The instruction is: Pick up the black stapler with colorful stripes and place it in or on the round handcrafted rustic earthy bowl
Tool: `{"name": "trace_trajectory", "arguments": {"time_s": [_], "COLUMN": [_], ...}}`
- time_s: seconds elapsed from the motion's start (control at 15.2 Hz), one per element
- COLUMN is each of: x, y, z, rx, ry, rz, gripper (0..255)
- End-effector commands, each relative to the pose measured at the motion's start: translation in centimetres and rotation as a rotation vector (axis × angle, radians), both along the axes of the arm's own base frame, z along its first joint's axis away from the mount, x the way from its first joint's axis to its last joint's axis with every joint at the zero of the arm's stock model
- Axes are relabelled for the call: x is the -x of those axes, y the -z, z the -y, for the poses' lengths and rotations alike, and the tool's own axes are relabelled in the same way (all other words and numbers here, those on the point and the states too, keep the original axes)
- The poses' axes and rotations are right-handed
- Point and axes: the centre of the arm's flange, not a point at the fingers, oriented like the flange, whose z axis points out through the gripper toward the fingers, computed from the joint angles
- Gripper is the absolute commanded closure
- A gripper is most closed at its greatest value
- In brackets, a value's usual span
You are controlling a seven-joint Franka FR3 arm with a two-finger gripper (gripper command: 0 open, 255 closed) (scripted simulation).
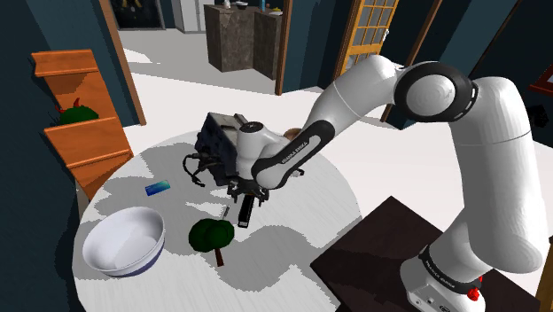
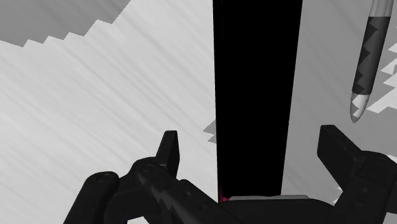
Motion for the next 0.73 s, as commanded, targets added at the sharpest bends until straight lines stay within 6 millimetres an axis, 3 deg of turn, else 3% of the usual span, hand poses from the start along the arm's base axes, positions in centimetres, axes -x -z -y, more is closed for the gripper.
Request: {"name": "trace_trajectory", "arguments": {"time_s": [0.0,0.2,0.26,0.66], "x": [0.01,0.01,0.01,0.01], "y": [0.05,0.05,0.05,0.06], "z": [0.0,0.0,0.0,-0.02], "rx": [0.0,0.0,0.0,0.0], "ry": [0.0,0.0,0.0,0.0], "rz": [0.0,0.0,0.0,0.0], "gripper": [0,0,255,255]}}
